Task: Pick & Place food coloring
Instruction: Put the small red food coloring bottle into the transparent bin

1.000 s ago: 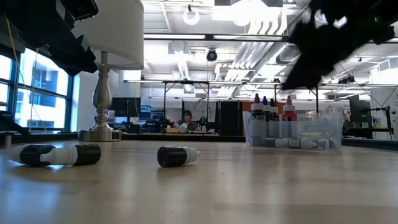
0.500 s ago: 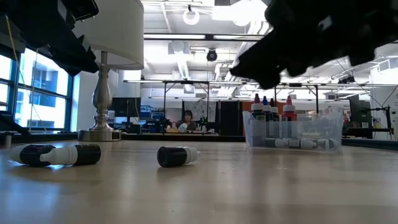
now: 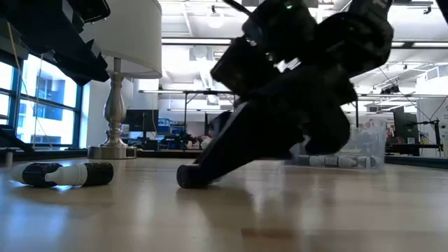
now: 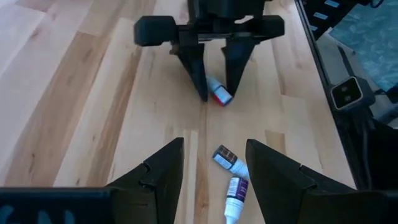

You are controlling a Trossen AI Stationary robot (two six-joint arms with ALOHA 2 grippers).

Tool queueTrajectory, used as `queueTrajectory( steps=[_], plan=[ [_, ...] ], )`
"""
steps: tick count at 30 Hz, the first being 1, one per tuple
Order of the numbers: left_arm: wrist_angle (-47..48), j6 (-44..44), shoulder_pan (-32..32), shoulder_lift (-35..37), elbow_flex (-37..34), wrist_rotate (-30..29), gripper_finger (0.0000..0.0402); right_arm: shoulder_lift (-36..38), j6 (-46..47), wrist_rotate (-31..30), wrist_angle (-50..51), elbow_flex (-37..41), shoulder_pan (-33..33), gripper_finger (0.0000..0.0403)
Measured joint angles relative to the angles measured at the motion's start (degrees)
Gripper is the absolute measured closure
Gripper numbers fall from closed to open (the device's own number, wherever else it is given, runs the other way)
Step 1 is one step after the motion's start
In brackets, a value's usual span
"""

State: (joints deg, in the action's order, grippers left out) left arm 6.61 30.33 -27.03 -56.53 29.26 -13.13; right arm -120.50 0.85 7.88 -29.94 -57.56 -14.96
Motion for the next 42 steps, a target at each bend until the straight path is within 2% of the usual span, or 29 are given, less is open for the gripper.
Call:
queueTrajectory(
  steps=[5,8,13,17,20,23,28,30,32,36,42],
  plan=[
    [1.26,0.00,0.00,0.00,0.00,0.40,0.0231,-2.11,-0.88,1.05,0.62,-2.48,0.39,0.0237],
    [1.27,0.00,0.00,0.00,0.00,0.64,0.0231,-2.17,-1.11,1.50,0.71,-2.51,0.99,0.0265],
    [1.48,0.00,0.00,0.00,0.00,0.69,0.0231,-2.20,0.79,0.51,1.58,-2.51,2.12,0.0335],
    [1.81,0.00,0.00,0.00,0.02,0.69,0.0231,0.04,1.89,0.48,3.87,-2.38,2.67,0.0340],
    [2.22,0.00,0.00,0.00,0.01,0.71,0.0231,5.74,-0.34,-0.25,11.40,-2.20,2.80,0.0340],
    [2.53,0.00,0.00,0.00,0.01,0.69,0.0231,14.82,-1.77,-5.64,24.78,-2.50,2.70,0.0330],
    [2.53,0.00,0.00,0.00,0.01,0.69,0.0231,29.27,1.60,-24.20,54.45,-2.38,2.64,0.0329],
    [2.53,0.00,0.00,0.00,0.00,0.69,0.0231,34.09,7.11,-31.80,64.61,-1.62,2.85,0.0338],
    [2.53,0.00,0.00,0.00,0.02,0.56,0.0231,38.37,13.66,-34.97,71.08,1.12,3.64,0.0340],
    [2.53,0.04,0.00,0.00,0.01,0.24,0.0231,46.30,23.11,-35.21,71.38,11.62,6.09,0.0332],
    [2.51,0.04,0.00,0.00,0.02,0.14,0.0231,53.99,23.58,-35.27,62.20,24.98,9.15,0.0302]
  ],
)
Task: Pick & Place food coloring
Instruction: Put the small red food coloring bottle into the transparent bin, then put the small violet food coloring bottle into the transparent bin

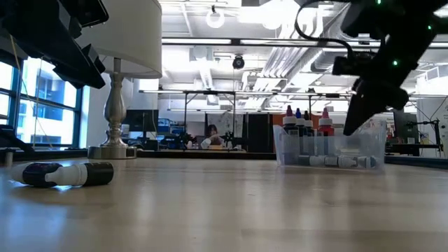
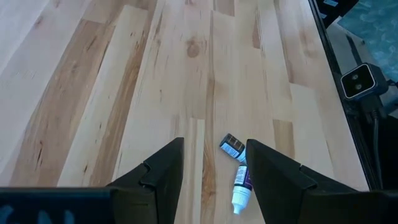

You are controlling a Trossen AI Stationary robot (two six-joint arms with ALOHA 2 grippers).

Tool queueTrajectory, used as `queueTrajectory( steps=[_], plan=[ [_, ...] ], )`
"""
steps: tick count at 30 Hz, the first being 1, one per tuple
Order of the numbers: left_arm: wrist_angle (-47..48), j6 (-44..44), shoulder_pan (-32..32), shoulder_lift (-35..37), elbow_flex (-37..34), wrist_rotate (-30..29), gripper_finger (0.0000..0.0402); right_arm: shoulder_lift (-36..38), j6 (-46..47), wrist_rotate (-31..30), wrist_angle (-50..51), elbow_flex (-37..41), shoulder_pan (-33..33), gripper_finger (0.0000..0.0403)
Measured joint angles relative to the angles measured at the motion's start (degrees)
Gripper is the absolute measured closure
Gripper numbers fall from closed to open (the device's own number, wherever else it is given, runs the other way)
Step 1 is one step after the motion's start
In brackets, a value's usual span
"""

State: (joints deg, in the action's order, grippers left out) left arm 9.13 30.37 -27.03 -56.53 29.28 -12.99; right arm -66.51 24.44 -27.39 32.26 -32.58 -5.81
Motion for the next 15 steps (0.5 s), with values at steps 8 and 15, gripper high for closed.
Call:
queueTrajectory(
  steps=[8,15],
  plan=[
    [0.00,1.28,0.00,0.00,0.00,0.00,0.0231,1.73,-0.60,1.66,0.28,2.71,4.32,0.0259],
    [-0.02,1.81,0.00,0.00,0.00,2.25,0.0231,1.73,-5.40,9.61,-5.21,-6.88,2.42,0.0248]
  ],
)
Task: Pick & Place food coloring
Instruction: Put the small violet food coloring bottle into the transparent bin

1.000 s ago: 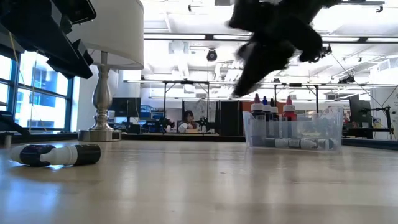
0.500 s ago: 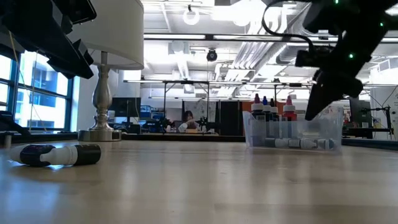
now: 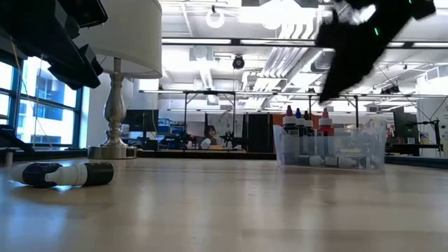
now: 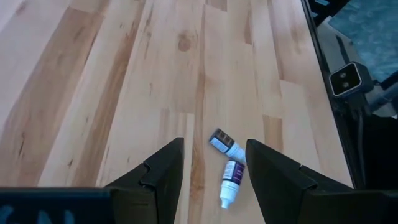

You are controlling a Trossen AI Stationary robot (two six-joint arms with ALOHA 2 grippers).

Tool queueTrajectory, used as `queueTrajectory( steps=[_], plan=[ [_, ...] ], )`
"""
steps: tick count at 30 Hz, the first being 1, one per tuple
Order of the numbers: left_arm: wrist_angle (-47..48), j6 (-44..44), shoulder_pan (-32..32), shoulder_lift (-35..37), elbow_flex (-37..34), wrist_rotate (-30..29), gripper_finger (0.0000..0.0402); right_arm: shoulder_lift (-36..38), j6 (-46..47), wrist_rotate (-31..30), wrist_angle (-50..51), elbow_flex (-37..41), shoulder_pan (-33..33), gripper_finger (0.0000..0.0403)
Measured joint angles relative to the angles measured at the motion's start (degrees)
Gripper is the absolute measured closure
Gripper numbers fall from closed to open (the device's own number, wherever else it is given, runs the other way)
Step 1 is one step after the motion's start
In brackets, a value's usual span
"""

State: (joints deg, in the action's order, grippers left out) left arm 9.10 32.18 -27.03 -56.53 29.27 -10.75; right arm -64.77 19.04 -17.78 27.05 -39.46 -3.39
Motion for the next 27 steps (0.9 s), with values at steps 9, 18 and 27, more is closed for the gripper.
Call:
queueTrajectory(
  steps=[9,18,27],
  plan=[
    [-0.16,1.99,0.00,-1.16,0.05,3.63,0.0231,-0.51,-8.70,5.54,-28.21,-0.72,-6.65,0.0248],
    [-8.03,-5.97,-2.88,-10.33,0.05,10.88,0.0231,-4.96,-10.15,7.03,-46.31,9.06,-9.21,0.0247],
    [-17.71,-9.43,-6.40,-21.46,0.05,5.81,0.0231,-5.88,-9.00,6.21,-49.82,10.43,-9.14,0.0247]
  ],
)
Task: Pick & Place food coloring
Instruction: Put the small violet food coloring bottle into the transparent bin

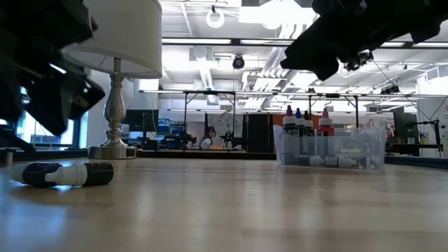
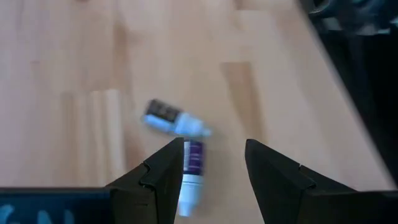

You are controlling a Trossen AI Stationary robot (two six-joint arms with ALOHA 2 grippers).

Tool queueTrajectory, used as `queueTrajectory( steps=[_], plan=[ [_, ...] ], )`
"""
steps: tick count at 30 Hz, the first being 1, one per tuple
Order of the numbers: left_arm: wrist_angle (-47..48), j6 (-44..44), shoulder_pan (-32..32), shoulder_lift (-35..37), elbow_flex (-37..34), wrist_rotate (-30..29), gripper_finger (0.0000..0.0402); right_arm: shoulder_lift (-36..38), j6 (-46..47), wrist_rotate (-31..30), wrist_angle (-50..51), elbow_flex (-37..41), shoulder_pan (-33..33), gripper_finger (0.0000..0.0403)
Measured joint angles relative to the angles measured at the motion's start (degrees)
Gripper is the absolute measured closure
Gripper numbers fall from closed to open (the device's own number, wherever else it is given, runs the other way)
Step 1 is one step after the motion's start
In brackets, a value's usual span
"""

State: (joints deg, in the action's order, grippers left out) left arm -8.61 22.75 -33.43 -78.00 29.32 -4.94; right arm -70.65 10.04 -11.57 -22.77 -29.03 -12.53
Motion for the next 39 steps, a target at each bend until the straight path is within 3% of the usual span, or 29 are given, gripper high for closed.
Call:
queueTrajectory(
  steps=[4,22,30,34,39],
  plan=[
    [-0.86,1.37,0.04,-3.10,-0.04,-3.20,0.0231,0.00,-0.02,0.00,-1.17,-0.03,0.00,0.0247],
    [-1.58,1.66,0.00,-10.10,0.13,-4.38,0.0232,0.00,-0.08,0.01,0.51,-0.03,0.10,0.0247],
    [-1.29,1.49,0.07,-10.19,0.05,-5.03,0.0298,3.98,-3.49,-2.12,1.65,-0.03,0.28,0.0247],
    [-0.99,-0.32,0.04,-10.25,0.62,-6.18,0.0334,10.12,-3.50,-2.16,9.53,-0.05,0.28,0.0247],
    [1.57,-6.44,0.76,-10.56,5.08,-9.70,0.0335,21.94,3.70,-1.96,34.82,-0.05,0.26,0.0247]
  ],
)
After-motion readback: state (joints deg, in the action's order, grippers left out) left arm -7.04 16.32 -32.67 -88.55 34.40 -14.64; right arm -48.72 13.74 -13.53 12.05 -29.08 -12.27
